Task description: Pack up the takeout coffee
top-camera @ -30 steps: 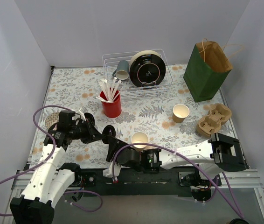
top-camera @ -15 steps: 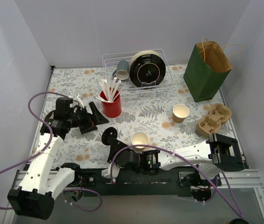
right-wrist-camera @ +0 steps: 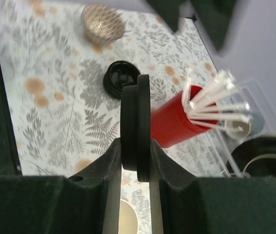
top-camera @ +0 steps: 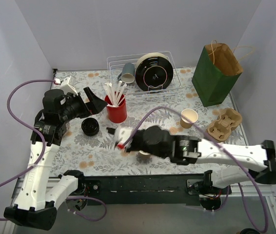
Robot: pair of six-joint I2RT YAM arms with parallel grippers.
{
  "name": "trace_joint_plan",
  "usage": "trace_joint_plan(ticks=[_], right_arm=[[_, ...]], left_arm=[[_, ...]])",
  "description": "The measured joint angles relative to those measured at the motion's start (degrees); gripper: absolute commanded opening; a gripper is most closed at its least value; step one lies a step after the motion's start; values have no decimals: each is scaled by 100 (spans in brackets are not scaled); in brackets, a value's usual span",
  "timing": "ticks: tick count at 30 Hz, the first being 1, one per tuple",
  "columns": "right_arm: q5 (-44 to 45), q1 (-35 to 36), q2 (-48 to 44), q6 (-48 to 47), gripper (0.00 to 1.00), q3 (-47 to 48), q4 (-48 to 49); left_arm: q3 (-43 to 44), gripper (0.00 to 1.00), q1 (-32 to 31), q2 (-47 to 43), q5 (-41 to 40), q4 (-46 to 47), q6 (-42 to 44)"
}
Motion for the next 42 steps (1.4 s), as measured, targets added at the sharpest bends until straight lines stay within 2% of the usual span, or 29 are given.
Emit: trace_joint_plan(ticks=[4,7,12,18,23,29,33,38,42], right_arm=[[-1222,-1526,-1143,1891,17,-295,-20],[-2127,-2396,-1709,2892,17,-684,-81],[-3639,-3322,-1895,4212,17,-1231,-214],[-5650,-4677,-1915,5917,16,-2968,796],[-6649,-4839,-1915,6894,15,-3803,1434],[-7160,-4850,-1899,7407,15,-3869,2072],[-7309,-4878,-1738,7552,15,-3869,2247],[-7372,-4935,-1493,7632,16,-3869,2269],[-7396,-5029,-1285,7602,15,-3845,2234]], left_arm=[[-542,93,0,-485,114,348,9],[-1047,91,0,-820,612,678,7],[-1939,88,0,-1211,1344,1163,-90],[-2682,87,0,-1663,1912,1456,-258],[-3167,83,-13,-1965,2234,1794,-490],[-3311,81,-214,-1705,2221,1987,-761],[-3318,80,-826,-1386,1926,2253,-905],[-3379,79,-1982,-1027,1327,2682,-1054],[-3427,78,-2286,-686,975,2868,-1099]])
